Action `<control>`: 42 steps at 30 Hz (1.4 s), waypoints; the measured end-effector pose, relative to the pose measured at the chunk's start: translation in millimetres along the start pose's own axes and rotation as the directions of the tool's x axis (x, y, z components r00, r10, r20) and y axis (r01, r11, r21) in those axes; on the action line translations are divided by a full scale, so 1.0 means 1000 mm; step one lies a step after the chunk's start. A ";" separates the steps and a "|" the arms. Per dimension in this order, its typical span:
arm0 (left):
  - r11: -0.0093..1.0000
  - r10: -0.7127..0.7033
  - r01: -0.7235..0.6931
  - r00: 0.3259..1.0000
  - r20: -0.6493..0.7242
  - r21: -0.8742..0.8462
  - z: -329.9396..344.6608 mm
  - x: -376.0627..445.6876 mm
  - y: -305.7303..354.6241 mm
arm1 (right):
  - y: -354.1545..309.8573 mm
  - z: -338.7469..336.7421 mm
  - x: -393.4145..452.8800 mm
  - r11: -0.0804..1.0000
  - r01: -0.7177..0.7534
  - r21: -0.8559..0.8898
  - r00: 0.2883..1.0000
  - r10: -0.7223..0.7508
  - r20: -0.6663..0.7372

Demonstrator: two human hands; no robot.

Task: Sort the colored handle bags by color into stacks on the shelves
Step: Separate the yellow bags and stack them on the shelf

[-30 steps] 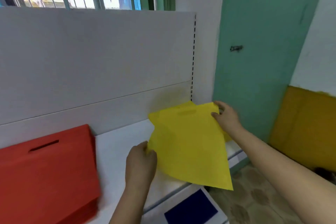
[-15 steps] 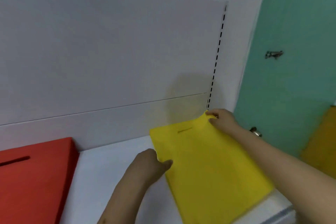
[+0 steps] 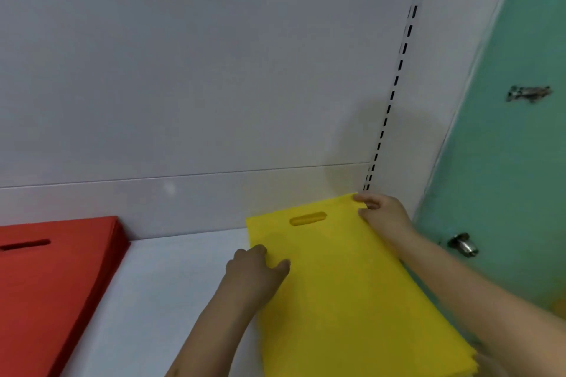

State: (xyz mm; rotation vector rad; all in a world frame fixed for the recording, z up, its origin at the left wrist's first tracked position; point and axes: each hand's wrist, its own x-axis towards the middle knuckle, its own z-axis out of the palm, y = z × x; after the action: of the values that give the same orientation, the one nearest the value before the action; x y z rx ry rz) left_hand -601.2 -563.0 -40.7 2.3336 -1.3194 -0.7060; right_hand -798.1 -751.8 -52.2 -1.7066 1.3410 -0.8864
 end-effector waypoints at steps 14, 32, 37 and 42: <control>0.999 -0.049 0.050 0.986 -0.161 -0.001 0.027 0.008 0.014 | 0.005 0.007 -0.008 0.750 0.130 -0.648 0.990 -0.062 0.127; 0.979 -0.047 -0.118 0.667 -0.743 -0.168 -0.023 -0.140 -0.099 | -0.194 0.182 -0.135 0.726 0.682 -0.087 0.630 -0.522 0.576; 0.984 -0.034 -0.124 0.579 -0.815 -0.129 -0.080 -0.202 -0.183 | -0.253 0.267 -0.210 0.698 0.715 -0.022 0.587 -0.584 0.561; 0.982 -0.084 -0.097 0.557 -0.826 -0.165 -0.131 -0.262 -0.274 | -0.306 0.358 -0.277 0.665 0.747 -0.001 0.575 -0.646 0.503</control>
State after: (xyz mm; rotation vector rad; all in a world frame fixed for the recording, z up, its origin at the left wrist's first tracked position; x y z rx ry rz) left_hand -451.7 -191.3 -18.6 2.0273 -0.7453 0.3089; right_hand -406.7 -382.3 39.8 -2.5047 0.3913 -0.6634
